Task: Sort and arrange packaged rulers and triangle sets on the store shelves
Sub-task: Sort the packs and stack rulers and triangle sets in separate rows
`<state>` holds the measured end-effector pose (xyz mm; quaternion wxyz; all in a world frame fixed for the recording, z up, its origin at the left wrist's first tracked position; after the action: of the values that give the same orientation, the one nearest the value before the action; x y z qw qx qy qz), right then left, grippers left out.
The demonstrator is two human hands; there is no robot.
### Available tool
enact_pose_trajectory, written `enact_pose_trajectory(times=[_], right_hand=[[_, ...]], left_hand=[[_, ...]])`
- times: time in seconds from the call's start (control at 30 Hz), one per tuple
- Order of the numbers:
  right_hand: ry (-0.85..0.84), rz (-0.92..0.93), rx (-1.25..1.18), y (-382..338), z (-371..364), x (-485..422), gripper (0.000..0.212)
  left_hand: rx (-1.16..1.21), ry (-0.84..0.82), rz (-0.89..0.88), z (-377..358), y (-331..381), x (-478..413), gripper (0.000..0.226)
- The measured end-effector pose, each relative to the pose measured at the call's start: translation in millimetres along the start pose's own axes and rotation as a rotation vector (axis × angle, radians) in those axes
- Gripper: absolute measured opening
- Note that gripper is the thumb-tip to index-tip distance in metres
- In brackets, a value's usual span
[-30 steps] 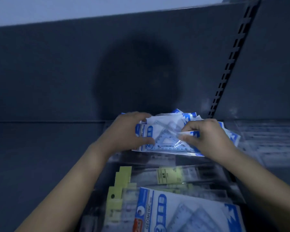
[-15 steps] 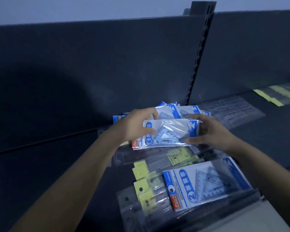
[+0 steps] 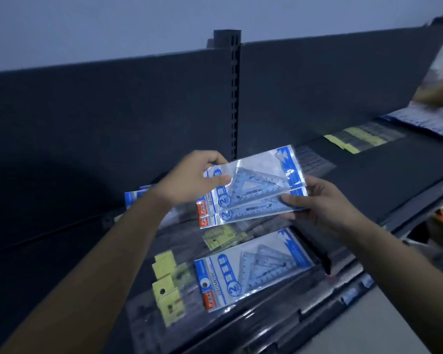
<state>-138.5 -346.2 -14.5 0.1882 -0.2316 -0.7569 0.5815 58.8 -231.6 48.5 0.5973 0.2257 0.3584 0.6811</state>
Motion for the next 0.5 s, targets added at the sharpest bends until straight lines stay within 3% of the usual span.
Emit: enact_pose_trajectory(times=[0.5], right_hand=[[0.196, 0.046, 0.029, -60, 256, 121, 0.035]], left_hand=[[0.062, -0.171, 0.044, -221, 146, -140, 0.022]])
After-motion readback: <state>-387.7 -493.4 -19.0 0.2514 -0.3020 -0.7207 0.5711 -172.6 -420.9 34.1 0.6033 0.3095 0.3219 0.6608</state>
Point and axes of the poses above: each hand's wrist, its own x-axis away from the middle knuckle, its own z-axis out of the back of the hand, y = z × x, the point moved 5 cm from there along -x, towards the middle knuckle, and after that the axes turned 6 degrees about -y, right-handed, at the moved point
